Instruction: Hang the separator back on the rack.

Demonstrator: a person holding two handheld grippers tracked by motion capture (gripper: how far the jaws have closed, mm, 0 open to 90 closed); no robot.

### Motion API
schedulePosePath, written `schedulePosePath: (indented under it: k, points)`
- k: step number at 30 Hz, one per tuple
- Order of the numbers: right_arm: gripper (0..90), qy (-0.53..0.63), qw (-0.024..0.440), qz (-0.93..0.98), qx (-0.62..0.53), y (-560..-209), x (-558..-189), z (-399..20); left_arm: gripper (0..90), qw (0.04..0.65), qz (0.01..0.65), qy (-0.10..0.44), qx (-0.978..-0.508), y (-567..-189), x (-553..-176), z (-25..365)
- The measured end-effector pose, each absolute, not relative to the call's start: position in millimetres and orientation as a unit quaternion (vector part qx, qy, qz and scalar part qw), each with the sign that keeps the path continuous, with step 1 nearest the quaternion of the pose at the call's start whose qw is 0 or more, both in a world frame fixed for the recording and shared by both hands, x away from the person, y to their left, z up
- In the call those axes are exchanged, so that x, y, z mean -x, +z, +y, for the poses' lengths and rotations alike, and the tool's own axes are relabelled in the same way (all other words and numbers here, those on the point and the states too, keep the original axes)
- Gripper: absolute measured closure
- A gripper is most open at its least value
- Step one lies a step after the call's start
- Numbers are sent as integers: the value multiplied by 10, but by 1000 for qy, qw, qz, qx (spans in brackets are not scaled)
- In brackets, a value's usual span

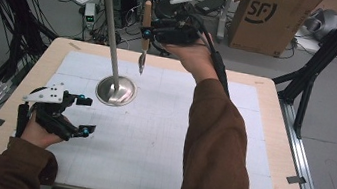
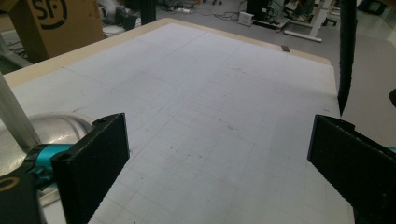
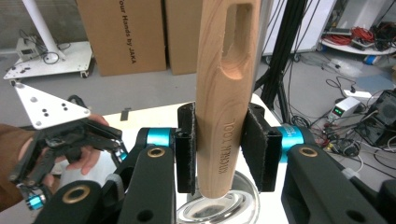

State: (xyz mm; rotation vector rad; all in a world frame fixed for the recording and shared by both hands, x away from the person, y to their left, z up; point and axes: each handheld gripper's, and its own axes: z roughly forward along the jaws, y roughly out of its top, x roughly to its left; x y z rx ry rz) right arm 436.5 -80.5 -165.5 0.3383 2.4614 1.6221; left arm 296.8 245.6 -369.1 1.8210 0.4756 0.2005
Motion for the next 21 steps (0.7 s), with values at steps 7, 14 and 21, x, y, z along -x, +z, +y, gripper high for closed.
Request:
schedulePosePath:
  k: [7,14,21]
  points:
    - [676,532,95,833,-120,-1568,-4524,-727,61,582,202,87,-783,-3691,-2966,2446]
    - [676,533,101,829,-137,-1540,-4720,-699,61,582,200,85,-783,-3701,-2980,2436]
    - [676,527,108,828,-155,-1537,-4889,-610,61,582,198,85,-784,-3703,-2982,2434]
